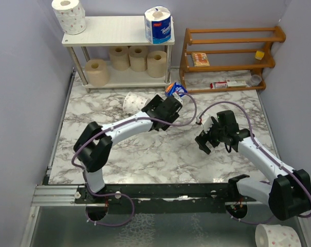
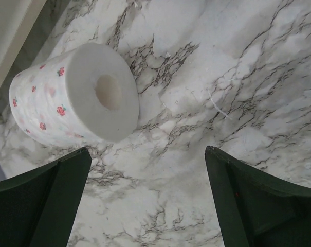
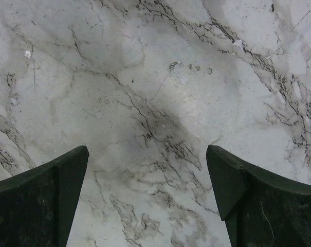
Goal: Place and organize the paper towels onto the shelf
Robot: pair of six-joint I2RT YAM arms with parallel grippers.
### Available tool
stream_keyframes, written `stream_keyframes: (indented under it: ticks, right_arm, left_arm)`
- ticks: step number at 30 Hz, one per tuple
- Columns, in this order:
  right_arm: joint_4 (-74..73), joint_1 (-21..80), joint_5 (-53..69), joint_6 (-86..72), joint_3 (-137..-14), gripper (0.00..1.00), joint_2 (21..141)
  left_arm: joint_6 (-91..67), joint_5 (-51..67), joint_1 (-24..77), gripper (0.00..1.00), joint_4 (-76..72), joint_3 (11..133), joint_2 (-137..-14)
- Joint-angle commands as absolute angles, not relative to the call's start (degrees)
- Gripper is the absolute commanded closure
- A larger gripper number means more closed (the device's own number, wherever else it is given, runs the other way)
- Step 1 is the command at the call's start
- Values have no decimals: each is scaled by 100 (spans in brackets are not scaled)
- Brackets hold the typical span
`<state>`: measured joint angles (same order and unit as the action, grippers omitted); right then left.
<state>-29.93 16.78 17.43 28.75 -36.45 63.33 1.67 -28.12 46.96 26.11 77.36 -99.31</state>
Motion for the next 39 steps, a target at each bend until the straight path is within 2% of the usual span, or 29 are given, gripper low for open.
stream_keyframes:
  ticks: [1, 7, 14, 19, 23, 39]
  right_arm:
    - [-2953, 1652, 1692, 2922, -3621, 0, 6402]
    - [-2974, 1652, 1785, 2962, -3619, 0, 6458]
    - [-3014, 1652, 1775, 2980, -3647, 0, 6710]
    - [-3019, 1652, 1784, 2988, -3641, 0, 6749]
    - [-3028, 1652, 1789, 2996, -3640, 0, 6749]
    - [-3061, 1657, 1805, 3017, -3639, 0, 6758]
  left_arm:
    - [626, -4253, 4799, 4, 2913, 8101, -10297]
    - [1258, -5238, 4729, 5, 2583, 8400, -10964]
    - [1064, -4153, 4389, 15, 2522, 8717, -10996]
    - [924, -3907, 4118, 18, 2581, 8796, -11066]
    - [808, -3637, 4053, 27, 2662, 8902, -11182]
    - [700, -3587, 4052, 31, 2924, 9070, -11582]
